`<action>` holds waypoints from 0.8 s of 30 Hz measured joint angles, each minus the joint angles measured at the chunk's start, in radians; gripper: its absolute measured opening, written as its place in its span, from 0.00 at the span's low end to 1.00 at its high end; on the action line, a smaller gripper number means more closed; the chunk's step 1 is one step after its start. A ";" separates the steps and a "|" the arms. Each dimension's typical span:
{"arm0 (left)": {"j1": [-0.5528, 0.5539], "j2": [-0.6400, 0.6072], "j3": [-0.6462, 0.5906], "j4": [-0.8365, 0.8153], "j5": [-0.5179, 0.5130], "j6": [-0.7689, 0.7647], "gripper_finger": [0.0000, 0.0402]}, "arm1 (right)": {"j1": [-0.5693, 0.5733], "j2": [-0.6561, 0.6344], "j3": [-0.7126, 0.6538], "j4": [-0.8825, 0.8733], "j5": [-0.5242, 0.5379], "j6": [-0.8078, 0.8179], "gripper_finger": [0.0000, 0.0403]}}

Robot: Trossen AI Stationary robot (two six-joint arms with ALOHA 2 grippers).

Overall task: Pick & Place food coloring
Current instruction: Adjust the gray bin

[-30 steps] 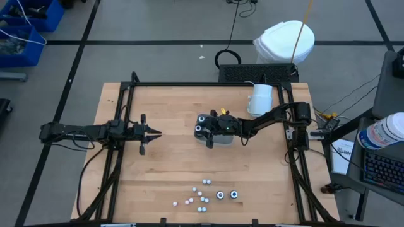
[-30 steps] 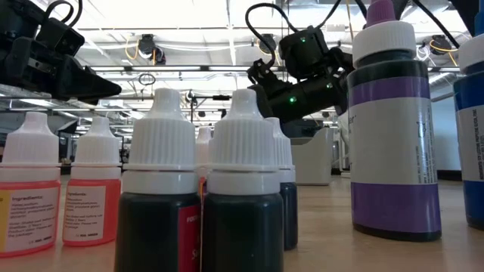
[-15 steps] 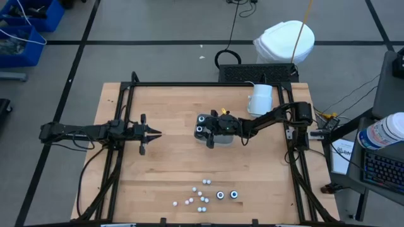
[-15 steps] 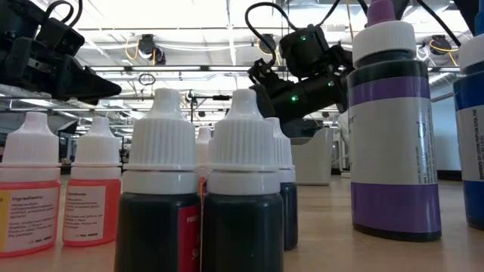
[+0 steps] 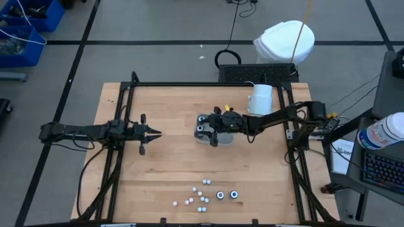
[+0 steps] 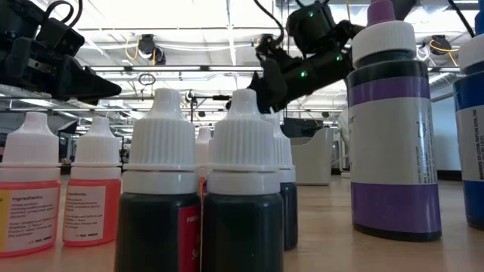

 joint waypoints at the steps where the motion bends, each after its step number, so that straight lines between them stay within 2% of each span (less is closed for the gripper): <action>1: 0.000 0.000 0.000 0.000 0.000 0.000 0.16 | 0.003 -0.013 0.000 -0.007 0.000 -0.003 0.57; 9: 0.000 0.000 0.000 0.000 0.000 -0.005 0.16 | 0.074 -0.147 0.001 -0.125 -0.002 -0.028 0.56; 15: 0.000 0.000 0.000 0.000 0.000 -0.003 0.16 | 0.163 -0.267 0.002 -0.317 -0.001 -0.089 0.54; 20: 0.000 0.000 0.000 -0.001 -0.006 -0.030 0.16 | 0.224 -0.315 0.002 -0.427 0.007 -0.090 0.43; 24: 0.000 0.000 0.000 0.000 -0.060 -0.033 0.16 | 0.277 -0.319 0.002 -0.502 0.089 -0.072 0.28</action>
